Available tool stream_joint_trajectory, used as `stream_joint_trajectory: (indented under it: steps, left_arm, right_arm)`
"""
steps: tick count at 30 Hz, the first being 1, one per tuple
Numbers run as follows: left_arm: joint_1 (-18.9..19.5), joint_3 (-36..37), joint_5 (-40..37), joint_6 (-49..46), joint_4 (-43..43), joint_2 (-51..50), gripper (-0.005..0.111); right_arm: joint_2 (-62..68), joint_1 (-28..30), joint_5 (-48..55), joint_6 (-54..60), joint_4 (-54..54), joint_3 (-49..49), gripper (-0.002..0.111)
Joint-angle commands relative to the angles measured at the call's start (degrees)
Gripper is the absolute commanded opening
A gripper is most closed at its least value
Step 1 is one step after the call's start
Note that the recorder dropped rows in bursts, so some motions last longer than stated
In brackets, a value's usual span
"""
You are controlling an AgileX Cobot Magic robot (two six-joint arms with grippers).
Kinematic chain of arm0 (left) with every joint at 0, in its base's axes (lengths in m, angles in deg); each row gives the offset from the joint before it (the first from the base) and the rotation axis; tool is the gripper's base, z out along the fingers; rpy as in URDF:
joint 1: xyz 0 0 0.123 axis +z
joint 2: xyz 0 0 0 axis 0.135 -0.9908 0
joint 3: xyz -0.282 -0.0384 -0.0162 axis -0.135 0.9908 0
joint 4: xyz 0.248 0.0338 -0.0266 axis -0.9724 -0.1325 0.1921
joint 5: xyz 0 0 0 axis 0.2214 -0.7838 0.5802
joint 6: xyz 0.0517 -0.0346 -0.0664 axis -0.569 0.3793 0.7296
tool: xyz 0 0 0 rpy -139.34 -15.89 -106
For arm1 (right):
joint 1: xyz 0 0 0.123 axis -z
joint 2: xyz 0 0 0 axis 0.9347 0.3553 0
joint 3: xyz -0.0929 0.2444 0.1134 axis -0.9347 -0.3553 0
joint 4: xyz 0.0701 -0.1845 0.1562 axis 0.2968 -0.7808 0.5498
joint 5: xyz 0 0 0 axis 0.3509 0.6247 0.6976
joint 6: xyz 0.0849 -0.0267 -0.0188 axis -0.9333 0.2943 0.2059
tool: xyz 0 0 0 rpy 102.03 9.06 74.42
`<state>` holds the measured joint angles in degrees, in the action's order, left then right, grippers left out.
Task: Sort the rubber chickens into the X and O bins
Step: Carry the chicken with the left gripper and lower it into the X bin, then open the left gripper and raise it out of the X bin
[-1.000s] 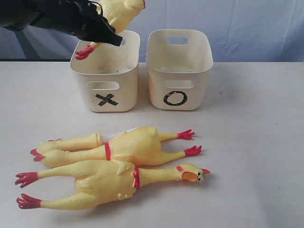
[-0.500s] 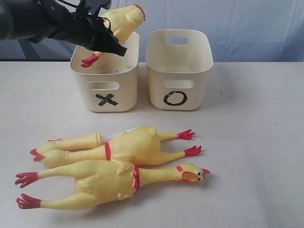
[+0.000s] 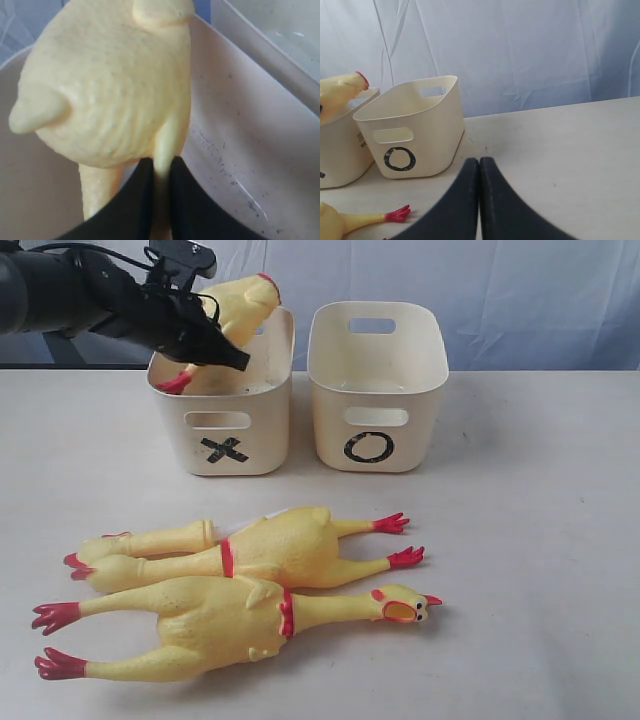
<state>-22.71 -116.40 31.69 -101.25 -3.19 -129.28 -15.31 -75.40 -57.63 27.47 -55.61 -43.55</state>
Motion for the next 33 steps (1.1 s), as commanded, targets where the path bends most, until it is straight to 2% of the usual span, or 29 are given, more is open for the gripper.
stream_joint_trajectory:
  steps: [1,12,14,23,33]
  left_arm:
    - [0.04,-0.32,-1.02,0.74,-0.99,-1.59,0.000]
    - [0.04,-0.32,-1.00,0.74,-0.99,-3.84,0.002]
    - [0.04,-0.32,-1.00,0.74,-0.99,-4.45,0.006]
    - [0.04,-0.32,-0.87,0.74,-0.52,-5.68,0.042]
    - [0.04,-0.41,0.29,0.74,-0.08,-5.37,0.056]
  right_arm:
    - [-0.35,-0.23,-0.82,0.14,-0.06,-0.47,0.000]
    - [-0.35,-0.23,-0.82,0.14,-0.06,-0.47,0.000]
    - [-0.35,-0.23,-0.82,0.14,-0.06,-0.47,0.000]
    - [-0.35,-0.23,-0.82,0.14,-0.06,-0.47,0.000]
    - [-0.35,-0.23,-0.82,0.14,-0.06,-0.47,0.000]
